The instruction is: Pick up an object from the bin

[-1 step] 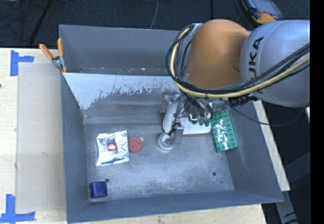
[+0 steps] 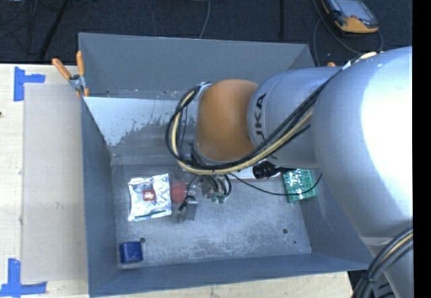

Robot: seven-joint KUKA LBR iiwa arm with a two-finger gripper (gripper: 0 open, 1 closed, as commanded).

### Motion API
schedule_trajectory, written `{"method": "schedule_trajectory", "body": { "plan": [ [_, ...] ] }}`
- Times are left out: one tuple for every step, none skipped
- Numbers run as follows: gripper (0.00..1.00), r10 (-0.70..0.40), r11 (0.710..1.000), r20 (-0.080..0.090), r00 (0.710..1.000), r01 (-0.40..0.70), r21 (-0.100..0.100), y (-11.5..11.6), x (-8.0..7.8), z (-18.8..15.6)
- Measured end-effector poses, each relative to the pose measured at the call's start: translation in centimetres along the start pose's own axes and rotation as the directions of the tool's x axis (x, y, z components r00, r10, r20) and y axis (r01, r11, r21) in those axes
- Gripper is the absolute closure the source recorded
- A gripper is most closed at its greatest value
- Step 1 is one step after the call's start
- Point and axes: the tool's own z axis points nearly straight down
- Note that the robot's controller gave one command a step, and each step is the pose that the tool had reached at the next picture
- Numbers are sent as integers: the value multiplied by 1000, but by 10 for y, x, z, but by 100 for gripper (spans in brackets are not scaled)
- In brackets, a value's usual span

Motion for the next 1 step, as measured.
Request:
{"method": "schedule_trajectory", "body": {
  "plan": [
    [100, 4, 1000, 8, 1000, -4, -1, -2, -3, -5]
  ]
}}
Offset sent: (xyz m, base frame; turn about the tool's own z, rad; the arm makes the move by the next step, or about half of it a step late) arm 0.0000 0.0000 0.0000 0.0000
